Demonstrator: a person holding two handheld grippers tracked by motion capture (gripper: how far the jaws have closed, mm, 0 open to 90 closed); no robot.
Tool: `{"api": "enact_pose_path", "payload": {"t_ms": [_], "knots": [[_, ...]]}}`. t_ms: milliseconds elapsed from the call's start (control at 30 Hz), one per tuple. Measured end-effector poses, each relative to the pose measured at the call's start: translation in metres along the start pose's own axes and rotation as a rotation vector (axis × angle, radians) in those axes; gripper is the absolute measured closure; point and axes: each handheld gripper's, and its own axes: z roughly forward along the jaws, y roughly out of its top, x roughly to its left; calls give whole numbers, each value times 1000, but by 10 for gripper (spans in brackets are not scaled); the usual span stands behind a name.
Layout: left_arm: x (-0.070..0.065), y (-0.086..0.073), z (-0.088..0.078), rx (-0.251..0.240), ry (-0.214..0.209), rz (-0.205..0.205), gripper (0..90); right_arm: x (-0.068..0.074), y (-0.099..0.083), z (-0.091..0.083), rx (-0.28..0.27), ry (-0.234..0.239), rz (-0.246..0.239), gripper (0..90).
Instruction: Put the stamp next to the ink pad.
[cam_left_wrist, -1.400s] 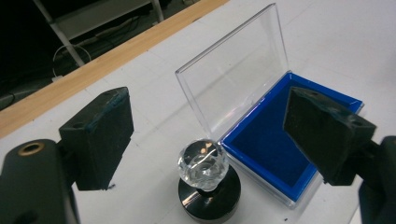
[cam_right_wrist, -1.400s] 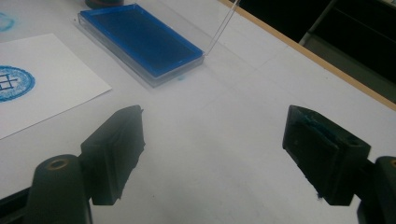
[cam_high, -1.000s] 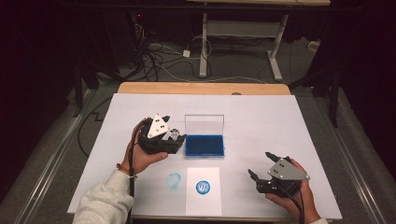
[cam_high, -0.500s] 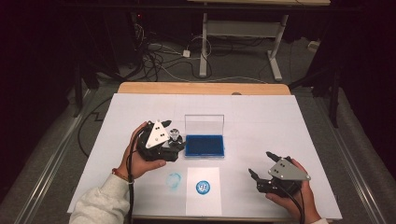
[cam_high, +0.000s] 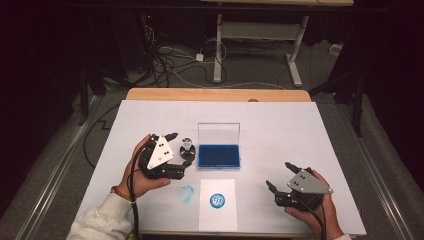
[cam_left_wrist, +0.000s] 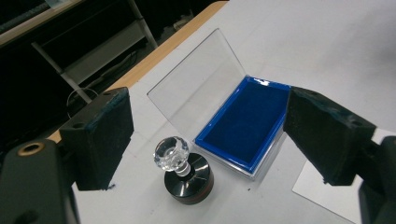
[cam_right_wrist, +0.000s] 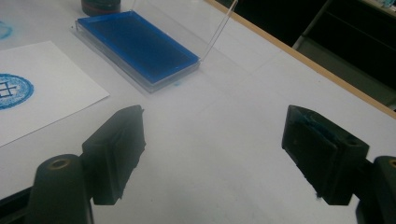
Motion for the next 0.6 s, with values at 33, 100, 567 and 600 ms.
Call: {"api": "enact_pose_path", "payload": {"t_ms": [33, 100, 567, 600], "knots": [[-1, -1, -1, 0, 4, 9, 159, 0, 0, 0, 0, -1, 0, 218], [-2, -4, -3, 0, 17, 30, 159, 0, 0, 0, -1, 0, 0, 217], [-9, -28, -11, 17, 66, 51, 159, 1, 1, -1, -4, -4, 1, 215], [-10, -30, -11, 23, 67, 56, 159, 1, 1, -1, -3, -9, -1, 215]]}}
